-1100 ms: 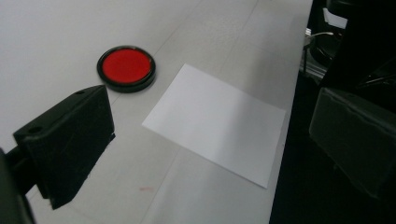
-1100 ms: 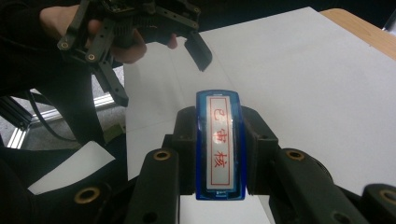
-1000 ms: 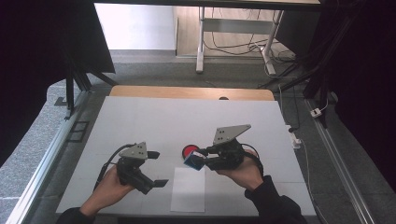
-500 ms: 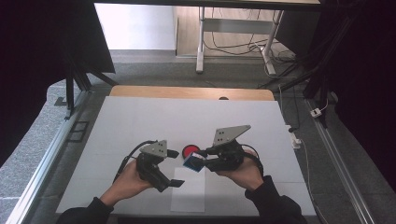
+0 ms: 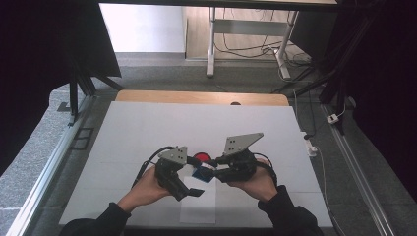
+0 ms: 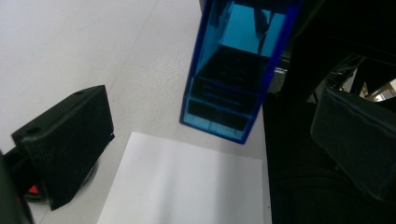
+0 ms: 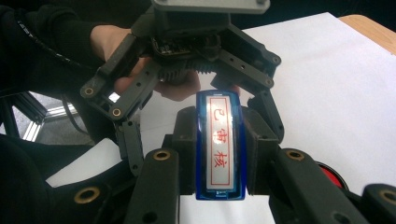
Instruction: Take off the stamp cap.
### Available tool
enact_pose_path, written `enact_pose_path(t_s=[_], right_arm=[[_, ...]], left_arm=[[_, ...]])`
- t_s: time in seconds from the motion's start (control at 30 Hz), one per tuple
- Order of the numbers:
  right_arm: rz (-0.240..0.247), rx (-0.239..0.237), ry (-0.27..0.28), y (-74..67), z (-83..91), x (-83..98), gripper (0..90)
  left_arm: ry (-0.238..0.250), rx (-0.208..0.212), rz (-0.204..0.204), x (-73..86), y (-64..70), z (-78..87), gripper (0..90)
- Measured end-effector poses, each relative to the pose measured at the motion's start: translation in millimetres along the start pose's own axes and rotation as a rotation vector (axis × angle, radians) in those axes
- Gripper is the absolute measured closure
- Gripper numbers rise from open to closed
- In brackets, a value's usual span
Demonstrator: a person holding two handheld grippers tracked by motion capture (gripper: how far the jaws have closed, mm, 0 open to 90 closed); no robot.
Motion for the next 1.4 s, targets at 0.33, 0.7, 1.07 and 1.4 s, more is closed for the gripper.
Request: enact_pose_path(t_s=[0.33,0.7,1.07,1.4], right_arm=[[0.028,-0.037,-0.009,-6.5,-3.4,0.5,70.8],[0.041,-0.058,-0.020,-10.3,-3.1,0.4,70.8],[0.057,-0.073,-0.021,-11.7,-2.3,0.1,70.8],[0.063,-0.070,-0.020,-11.1,-0.9,-0.2,70.8]], left_arm=[[-0.013,0.018,-0.006,7.8,-1.6,-3.4,2.3],[0.018,0.049,-0.079,9.6,3.1,3.2,35.7],[0.060,0.108,-0.087,10.0,4.7,7.4,54.5],[0.072,0.139,-0.087,10.4,4.8,8.3,66.2]])
Point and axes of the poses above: each handheld gripper's, and its own axes: z roughly backward along the jaws, x roughly out of its underside, y roughly to its right, the point moved 2 cm from there along -z, roughly forward along the jaws, and after that the axes turned 3 degrees about -z, right-handed, at the moved point
